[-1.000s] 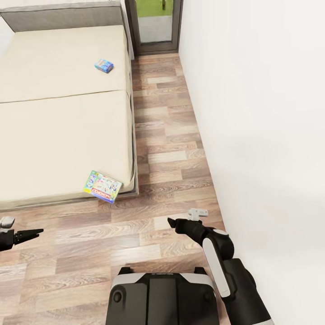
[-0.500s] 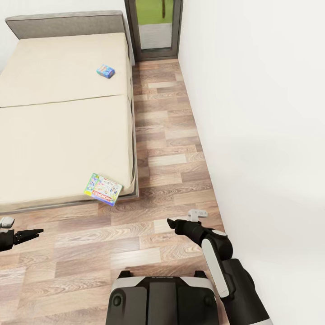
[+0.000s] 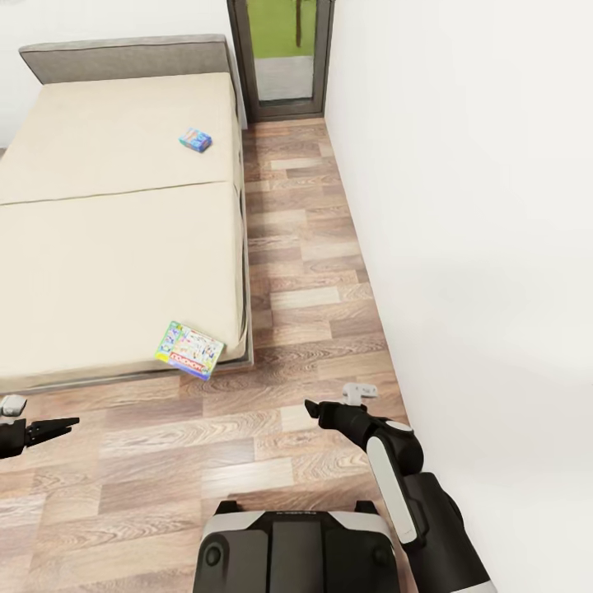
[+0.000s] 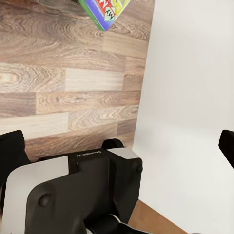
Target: Put all the toys in the child's room - the three board games (two on the bed and one on the table), the two jigsaw puzzles on the table, and the tennis ball on the table - inside the toy box on the table in the child's room.
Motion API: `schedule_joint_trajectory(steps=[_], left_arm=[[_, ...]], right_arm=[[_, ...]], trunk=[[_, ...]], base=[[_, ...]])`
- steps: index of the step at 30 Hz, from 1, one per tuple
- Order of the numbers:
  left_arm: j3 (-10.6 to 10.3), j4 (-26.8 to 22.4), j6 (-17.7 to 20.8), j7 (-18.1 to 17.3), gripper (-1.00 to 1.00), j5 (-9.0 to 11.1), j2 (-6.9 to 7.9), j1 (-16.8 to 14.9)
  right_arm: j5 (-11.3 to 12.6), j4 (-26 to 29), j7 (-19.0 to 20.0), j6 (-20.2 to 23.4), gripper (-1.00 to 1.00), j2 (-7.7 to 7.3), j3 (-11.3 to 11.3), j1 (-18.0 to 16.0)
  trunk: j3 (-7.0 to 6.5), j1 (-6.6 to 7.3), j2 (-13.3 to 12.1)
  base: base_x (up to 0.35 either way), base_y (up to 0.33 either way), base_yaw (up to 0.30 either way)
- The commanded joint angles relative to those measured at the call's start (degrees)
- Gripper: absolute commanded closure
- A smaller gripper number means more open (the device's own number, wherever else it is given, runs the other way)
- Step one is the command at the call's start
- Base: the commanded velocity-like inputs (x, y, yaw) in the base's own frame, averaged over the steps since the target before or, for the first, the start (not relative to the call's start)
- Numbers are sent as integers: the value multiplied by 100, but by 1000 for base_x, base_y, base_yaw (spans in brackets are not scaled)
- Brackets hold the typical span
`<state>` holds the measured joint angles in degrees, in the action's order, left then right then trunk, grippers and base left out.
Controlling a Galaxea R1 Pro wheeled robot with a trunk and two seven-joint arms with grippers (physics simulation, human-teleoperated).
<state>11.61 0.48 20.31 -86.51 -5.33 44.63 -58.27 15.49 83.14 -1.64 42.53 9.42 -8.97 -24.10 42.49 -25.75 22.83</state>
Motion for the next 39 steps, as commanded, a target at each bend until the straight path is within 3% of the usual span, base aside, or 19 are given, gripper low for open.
schedule_joint_trajectory(steps=[1,39], left_arm=[[43,5,61,-24,-100,-56,2,-6],[43,5,61,-15,-100,-56,-16,-6]], right_arm=[[24,4,-16,25,-100,2,1,-2],[17,-78,-20,10,-100,7,-2,-2]], trunk=[[-3,-4,9],[-334,-4,9]], base=[[0,0,0],[0,0,0]])
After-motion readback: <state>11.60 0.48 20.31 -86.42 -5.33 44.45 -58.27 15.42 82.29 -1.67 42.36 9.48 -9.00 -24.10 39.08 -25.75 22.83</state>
